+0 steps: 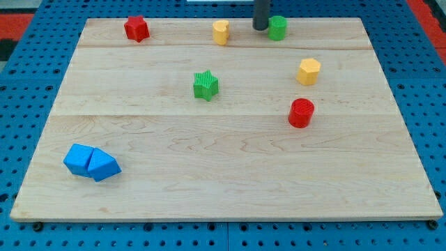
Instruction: Move your arm closer to the green star
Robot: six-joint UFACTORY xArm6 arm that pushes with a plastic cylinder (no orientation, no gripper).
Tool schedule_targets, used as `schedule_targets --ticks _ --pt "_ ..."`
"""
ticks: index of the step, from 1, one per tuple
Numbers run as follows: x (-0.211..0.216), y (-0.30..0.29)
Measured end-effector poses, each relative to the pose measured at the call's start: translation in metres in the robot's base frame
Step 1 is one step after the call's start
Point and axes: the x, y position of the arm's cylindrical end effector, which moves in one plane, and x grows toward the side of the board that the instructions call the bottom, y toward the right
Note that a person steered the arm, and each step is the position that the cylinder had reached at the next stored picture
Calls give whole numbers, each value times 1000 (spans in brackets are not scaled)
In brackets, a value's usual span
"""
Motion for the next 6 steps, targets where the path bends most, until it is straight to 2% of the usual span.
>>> schedule_targets --ticks 3,4,6 --pt "4 60" --pt "26 52" --pt "96 -31"
